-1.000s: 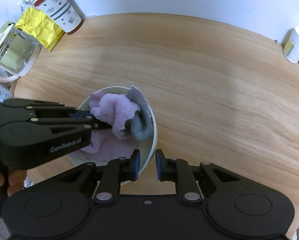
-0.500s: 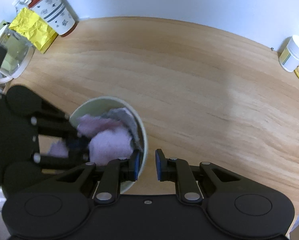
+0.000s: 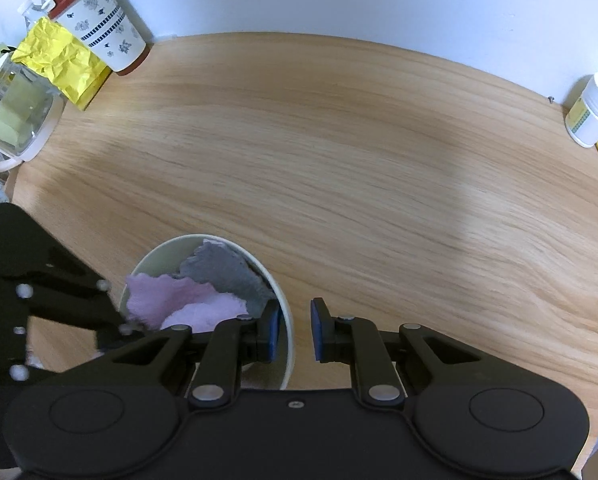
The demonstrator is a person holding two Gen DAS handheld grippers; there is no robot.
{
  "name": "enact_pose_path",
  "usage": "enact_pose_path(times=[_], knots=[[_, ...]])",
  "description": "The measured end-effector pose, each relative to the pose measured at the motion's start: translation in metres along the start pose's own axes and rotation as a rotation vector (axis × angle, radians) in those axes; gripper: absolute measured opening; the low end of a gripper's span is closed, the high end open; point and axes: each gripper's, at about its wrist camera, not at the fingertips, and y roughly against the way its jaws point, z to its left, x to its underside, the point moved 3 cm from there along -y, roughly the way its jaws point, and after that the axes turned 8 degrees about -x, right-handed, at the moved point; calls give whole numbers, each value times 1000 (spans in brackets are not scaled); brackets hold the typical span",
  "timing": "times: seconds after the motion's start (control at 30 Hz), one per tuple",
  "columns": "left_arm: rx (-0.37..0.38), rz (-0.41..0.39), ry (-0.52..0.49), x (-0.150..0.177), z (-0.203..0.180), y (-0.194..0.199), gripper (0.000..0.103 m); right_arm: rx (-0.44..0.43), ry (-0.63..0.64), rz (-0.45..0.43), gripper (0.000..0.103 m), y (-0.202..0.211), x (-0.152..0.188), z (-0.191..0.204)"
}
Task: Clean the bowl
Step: 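Rub the cloth along the bowl wall with the left tool while the right tool holds the rim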
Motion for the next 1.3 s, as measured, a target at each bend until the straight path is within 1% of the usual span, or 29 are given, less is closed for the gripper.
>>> enact_pose_path(times=[0.17,0.3,0.37,0.43,0.47,0.57,0.7,0.73,0.77,0.83,0.9,1.0,1.07,1.2,1.27,1.3], knots=[[-20,-13,40,5,4,1,4,3,-4,10,19,-4,0,3],[-40,-9,48,-1,-12,-13,4,-2,-16,15,19,-6,0,2],[-35,-7,59,-2,-16,-20,4,-13,-30,19,18,-6,0,0],[-23,-16,79,-1,-20,-28,4,-20,-37,26,13,-6,2,-1],[-17,-21,88,-1,-22,-33,4,-25,-46,28,13,-6,3,-1],[10,-51,111,-1,-26,-34,4,-39,-78,23,10,-5,5,-4],[23,-94,192,-7,-23,-44,4,-48,-117,16,10,-4,10,-8],[43,-113,226,-8,-22,-44,4,-48,-124,16,10,-3,11,-8],[52,-122,241,-9,-22,-45,4,-46,-135,14,10,-3,13,-9],[74,-167,286,-9,-23,-44,4,-49,-150,12,10,-2,15,-10],[72,-192,299,-8,-20,-41,4,-59,-177,6,10,-1,17,-12],[78,-234,352,-3,-15,-39,4,-76,-211,-1,11,1,20,-17],[59,-268,384,-1,-17,-40,4,-80,-223,-3,11,2,22,-19],[-9,-333,424,5,-19,-35,4,-93,-215,-13,11,4,25,-17],[-10,-353,447,9,-18,-31,4,-99,-207,-23,13,6,25,-15],[-14,-368,466,12,-17,-28,4,-94,-202,-34,16,10,25,-15]])
